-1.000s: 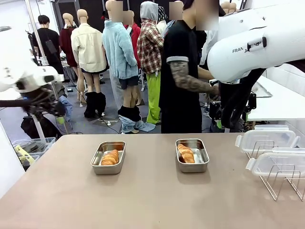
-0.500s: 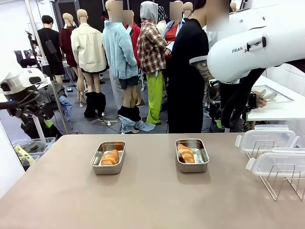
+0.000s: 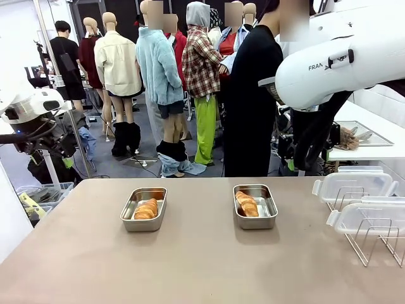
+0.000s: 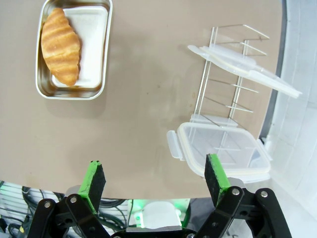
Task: Place the bread in airtight containers.
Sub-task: Pick up one Airtight Container lid and hand it to the human.
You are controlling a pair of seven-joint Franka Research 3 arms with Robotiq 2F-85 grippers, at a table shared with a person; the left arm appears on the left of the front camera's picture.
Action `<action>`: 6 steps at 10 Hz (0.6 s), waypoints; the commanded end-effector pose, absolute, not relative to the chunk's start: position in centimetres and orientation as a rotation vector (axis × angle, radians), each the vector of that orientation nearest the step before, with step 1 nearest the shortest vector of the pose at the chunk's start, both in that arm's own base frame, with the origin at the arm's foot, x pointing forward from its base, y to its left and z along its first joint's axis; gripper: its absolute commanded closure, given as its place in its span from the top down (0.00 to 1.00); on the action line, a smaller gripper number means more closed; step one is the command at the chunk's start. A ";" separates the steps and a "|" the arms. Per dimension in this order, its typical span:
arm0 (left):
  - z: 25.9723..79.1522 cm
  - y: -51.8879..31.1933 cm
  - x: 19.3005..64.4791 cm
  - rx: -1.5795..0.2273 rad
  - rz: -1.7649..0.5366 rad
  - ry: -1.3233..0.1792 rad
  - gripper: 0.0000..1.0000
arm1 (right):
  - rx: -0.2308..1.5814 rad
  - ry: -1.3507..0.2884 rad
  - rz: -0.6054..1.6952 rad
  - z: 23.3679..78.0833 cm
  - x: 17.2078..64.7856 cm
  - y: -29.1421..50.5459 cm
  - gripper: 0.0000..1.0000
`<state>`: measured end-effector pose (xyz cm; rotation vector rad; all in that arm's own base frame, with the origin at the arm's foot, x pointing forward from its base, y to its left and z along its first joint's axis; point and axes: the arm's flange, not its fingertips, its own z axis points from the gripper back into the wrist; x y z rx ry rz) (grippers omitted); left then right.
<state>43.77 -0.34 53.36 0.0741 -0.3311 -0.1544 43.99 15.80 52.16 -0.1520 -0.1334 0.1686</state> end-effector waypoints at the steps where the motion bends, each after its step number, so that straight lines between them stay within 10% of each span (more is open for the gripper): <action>1: 53.5 -0.1 43.8 0.070 -0.149 -0.344 1.00 | -0.140 -0.140 0.167 52.0 44.0 15.8 1.00; 6: 53.5 -0.1 43.8 0.070 -0.149 -0.344 1.00 | -0.140 -0.140 0.167 52.0 44.0 15.8 1.00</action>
